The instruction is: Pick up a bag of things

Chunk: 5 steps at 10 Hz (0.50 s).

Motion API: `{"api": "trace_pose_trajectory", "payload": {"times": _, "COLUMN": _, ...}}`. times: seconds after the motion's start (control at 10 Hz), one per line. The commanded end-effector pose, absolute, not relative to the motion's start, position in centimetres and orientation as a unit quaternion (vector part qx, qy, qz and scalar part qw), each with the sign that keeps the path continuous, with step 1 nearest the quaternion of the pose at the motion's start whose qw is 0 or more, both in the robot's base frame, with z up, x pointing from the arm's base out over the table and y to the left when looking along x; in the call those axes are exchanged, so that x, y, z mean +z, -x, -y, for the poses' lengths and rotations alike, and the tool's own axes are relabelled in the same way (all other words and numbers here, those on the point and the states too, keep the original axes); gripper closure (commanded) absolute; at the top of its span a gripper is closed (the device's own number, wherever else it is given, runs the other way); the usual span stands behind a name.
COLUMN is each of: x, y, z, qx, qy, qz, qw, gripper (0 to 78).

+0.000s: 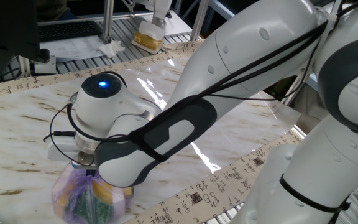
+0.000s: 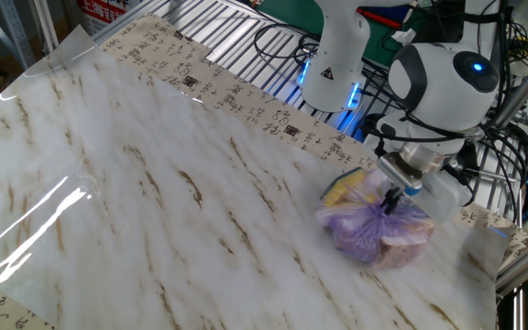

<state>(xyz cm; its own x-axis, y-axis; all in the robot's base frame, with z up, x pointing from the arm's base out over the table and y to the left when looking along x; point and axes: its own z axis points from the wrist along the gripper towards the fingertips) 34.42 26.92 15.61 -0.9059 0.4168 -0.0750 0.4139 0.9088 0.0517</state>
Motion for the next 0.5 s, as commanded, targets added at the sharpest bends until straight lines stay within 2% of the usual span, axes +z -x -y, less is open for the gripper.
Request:
{"api": "trace_pose_trajectory", "payload": {"times": 0.1, "x": 20.1, "y": -34.6, "z": -26.1, "qx": 0.009, "qy": -0.214, "qz": -0.976, "qw": 0.025, "gripper": 76.4}}
{"api": "trace_pose_trajectory", "payload": {"times": 0.5, "x": 22.3, "y": -34.5, "z": -25.3, "qx": 0.007, "qy": -0.214, "qz": -0.977, "qw": 0.018, "gripper": 76.4}}
